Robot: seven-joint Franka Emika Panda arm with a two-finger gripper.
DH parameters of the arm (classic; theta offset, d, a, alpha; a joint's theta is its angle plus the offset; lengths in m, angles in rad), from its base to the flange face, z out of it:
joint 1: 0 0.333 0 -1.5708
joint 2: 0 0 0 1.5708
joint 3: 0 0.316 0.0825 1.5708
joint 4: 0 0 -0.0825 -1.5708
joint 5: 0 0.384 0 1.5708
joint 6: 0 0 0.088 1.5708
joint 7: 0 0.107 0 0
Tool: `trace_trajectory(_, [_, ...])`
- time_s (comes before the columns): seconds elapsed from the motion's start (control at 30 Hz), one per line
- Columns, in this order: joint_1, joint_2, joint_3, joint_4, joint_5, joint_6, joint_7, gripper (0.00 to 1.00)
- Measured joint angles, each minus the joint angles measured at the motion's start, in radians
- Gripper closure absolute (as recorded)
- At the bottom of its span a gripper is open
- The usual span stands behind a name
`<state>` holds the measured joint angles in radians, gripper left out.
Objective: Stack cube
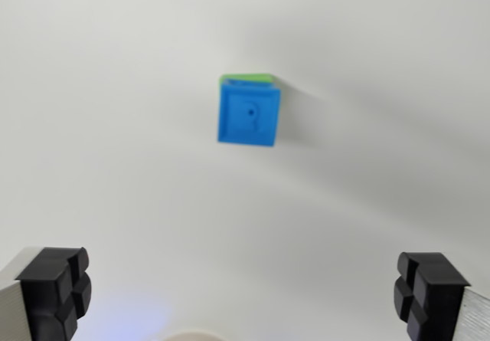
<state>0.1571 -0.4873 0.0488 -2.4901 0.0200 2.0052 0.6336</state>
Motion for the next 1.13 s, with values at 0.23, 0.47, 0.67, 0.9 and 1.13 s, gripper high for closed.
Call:
trace_trajectory(0.23, [0.0, -0.006, 0.0, 0.017, 0.0, -0.022, 0.0, 0.0])
trace_trajectory(0.47, [0.0, -0.005, 0.0, 0.019, 0.0, -0.025, 0.0, 0.0])
trace_trajectory(0.67, [0.0, -0.005, 0.0, 0.019, 0.0, -0.025, 0.0, 0.0])
trace_trajectory(0.9, [0.0, -0.005, 0.0, 0.019, 0.0, -0.025, 0.0, 0.0])
trace_trajectory(1.13, [0.0, -0.005, 0.0, 0.019, 0.0, -0.025, 0.0, 0.0])
